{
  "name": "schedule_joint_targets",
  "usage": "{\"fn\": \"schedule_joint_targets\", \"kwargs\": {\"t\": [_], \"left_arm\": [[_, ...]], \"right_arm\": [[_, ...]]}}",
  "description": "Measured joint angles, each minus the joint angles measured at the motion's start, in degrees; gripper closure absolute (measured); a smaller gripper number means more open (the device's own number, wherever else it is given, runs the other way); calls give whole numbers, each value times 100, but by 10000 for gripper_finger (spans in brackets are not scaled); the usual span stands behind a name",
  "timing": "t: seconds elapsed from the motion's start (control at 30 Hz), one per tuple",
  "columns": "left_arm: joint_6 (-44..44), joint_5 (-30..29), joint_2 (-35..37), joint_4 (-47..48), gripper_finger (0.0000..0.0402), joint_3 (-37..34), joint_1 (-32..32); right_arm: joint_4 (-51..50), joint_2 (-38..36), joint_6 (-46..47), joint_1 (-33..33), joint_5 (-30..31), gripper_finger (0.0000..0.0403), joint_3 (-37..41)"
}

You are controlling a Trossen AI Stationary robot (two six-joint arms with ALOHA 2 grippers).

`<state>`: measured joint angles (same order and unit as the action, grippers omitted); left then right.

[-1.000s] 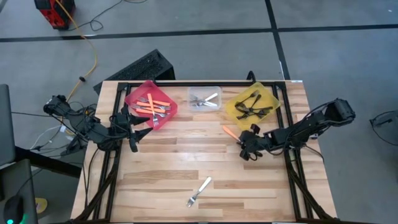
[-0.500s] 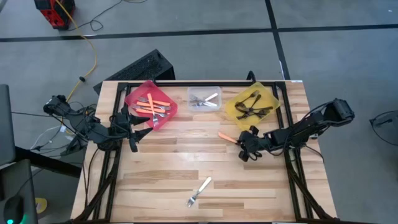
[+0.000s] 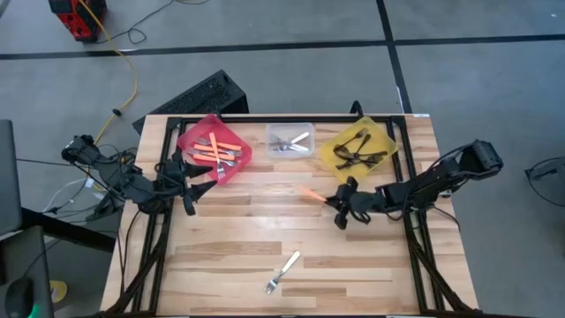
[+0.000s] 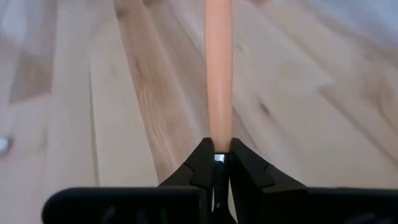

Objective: Sort silverware by color (type)
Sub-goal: Put the orange fork into the red bin

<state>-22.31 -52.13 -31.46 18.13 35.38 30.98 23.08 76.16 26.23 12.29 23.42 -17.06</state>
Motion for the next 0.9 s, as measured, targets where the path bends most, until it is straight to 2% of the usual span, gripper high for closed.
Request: {"fn": "schedule_joint_targets", "kwargs": {"t": [0.3, 0.67, 0.9], "left_arm": [[-1, 18, 2, -13, 189, 0, -1], [-142, 226, 0, -9, 189, 0, -2], [-129, 196, 2, -8, 189, 0, -28]], "right_arm": [[1195, -4, -508, -185, -104, 349, -4], [2053, -5, -964, -268, -112, 349, -9], [2457, -9, -1095, -270, -403, 349, -11]]}}
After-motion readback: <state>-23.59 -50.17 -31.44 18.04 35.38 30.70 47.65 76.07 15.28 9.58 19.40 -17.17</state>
